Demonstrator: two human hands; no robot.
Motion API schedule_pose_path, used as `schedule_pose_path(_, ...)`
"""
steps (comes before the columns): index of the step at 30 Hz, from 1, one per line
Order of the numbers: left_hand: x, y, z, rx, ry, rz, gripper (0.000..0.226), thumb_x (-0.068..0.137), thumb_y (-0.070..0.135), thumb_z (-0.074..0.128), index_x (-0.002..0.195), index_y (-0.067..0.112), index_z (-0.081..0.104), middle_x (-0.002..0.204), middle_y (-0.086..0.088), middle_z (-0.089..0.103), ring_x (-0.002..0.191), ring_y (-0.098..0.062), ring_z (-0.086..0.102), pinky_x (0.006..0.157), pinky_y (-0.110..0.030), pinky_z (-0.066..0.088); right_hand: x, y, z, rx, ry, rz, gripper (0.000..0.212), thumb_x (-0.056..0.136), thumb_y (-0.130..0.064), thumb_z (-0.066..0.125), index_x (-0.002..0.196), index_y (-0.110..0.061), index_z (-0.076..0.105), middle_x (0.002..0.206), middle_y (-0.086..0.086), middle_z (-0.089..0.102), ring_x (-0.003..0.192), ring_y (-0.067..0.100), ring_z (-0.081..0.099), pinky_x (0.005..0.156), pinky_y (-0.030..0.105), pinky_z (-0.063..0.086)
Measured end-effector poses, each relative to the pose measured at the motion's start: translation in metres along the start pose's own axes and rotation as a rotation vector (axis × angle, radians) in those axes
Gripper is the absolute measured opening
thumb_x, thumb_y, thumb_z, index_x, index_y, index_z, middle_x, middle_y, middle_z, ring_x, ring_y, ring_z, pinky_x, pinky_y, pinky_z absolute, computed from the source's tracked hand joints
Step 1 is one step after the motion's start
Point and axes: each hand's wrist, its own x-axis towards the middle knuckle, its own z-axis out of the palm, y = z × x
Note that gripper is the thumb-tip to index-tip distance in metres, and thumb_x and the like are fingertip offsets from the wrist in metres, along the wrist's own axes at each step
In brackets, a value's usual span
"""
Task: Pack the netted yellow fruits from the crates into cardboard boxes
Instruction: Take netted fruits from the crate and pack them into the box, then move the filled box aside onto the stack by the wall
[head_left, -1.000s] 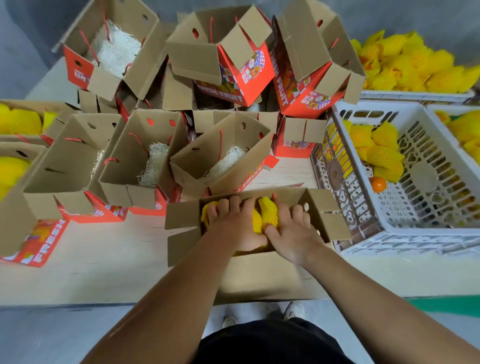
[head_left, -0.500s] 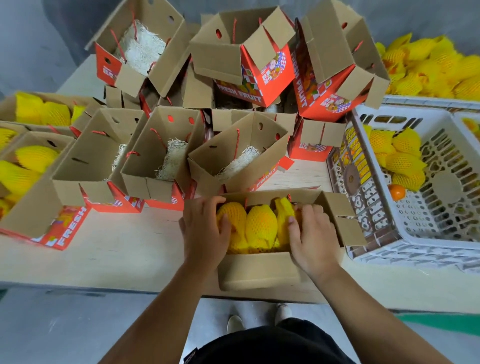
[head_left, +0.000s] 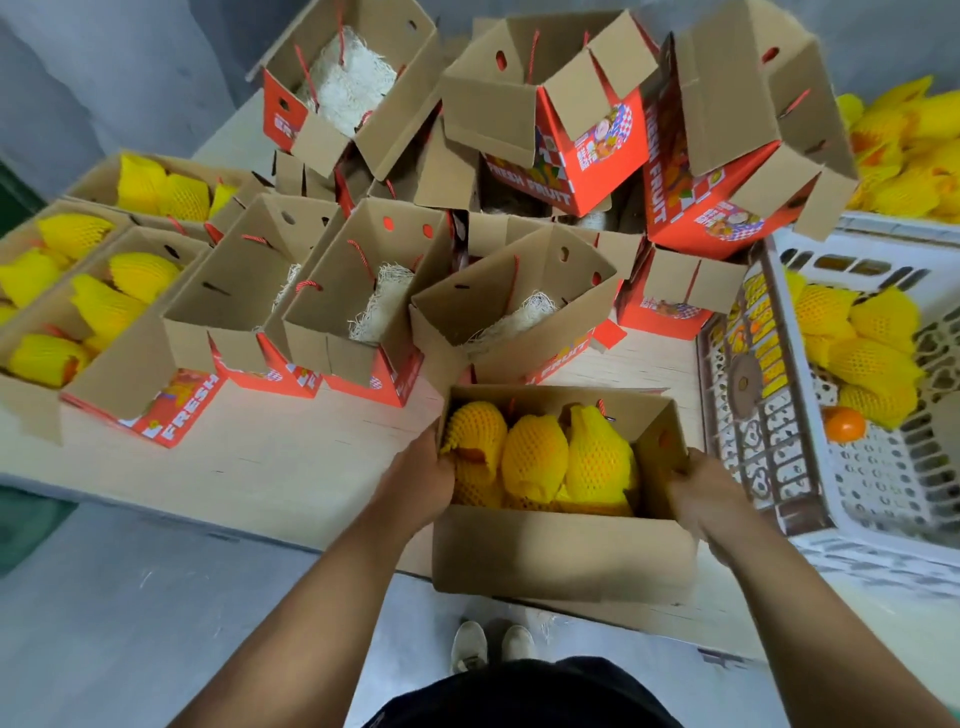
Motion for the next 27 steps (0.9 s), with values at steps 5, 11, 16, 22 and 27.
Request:
schedule_pose_path(5, -0.036, -0.01, -0.027, -0.184, -0.105, 0.227, 0.048, 0.11, 0.048, 0.035, 0.157, 0.038, 0.034, 0.155, 0.004, 0.049, 0.14, -0.026, 0.049, 0.119, -0.052, 0.039, -0.003, -0.009, -0.021, 0.075, -0.051, -0.084, 0.029, 0.094, -0.032, 0.06, 0.075, -0.011, 0.064, 0.061, 0.007, 0.065, 0.06, 0.025, 0.061, 0.056, 0.031, 0.043)
schedule_pose_path(11, -0.085, -0.016, -0.058, -0.227, -0.075, 0.127, 0.025, 0.11, 0.044, 0.037, 0.127, 0.04, 0.055, 0.137, 0.006, 0.064, 0.122, -0.022, 0.062, 0.11, -0.049, 0.049, -0.013, -0.035, -0.058, -0.2, -0.17, -0.184, 0.014, 0.09, -0.004, 0.058, 0.081, -0.006, 0.068, 0.06, 0.011, 0.067, 0.051, 0.025, 0.06, 0.044, 0.024, 0.04)
schedule_pose_path(16, -0.12, -0.023, -0.122, -0.291, -0.07, 0.193, 0.022, 0.106, 0.04, 0.048, 0.102, 0.051, 0.067, 0.098, 0.017, 0.075, 0.094, -0.011, 0.072, 0.09, -0.039, 0.061, -0.04, -0.07, -0.078, -0.266, -0.097, -0.285, 0.025, 0.075, -0.046, 0.062, 0.077, -0.022, 0.069, 0.064, 0.001, 0.07, 0.056, 0.018, 0.067, 0.05, 0.029, 0.051)
schedule_pose_path(22, -0.129, -0.047, -0.221, -0.248, 0.077, 0.253, 0.017, 0.099, 0.026, 0.056, 0.099, 0.03, 0.072, 0.087, 0.002, 0.075, 0.086, -0.021, 0.072, 0.083, -0.05, 0.06, -0.073, -0.14, -0.073, -0.145, 0.023, -0.396, 0.038, 0.05, -0.065, 0.049, 0.075, -0.047, 0.072, 0.054, -0.006, 0.068, 0.049, 0.011, 0.066, 0.051, 0.037, 0.048)
schedule_pose_path(27, -0.12, -0.088, -0.315, -0.317, 0.186, 0.316, 0.023, 0.08, 0.035, 0.056, 0.097, 0.032, 0.071, 0.078, 0.005, 0.072, 0.077, -0.019, 0.069, 0.073, -0.041, 0.056, -0.149, -0.253, -0.027, -0.109, -0.004, -0.415, 0.018, 0.079, -0.021, 0.062, 0.081, -0.033, 0.076, 0.062, 0.007, 0.072, 0.051, 0.025, 0.069, 0.056, 0.047, 0.058)
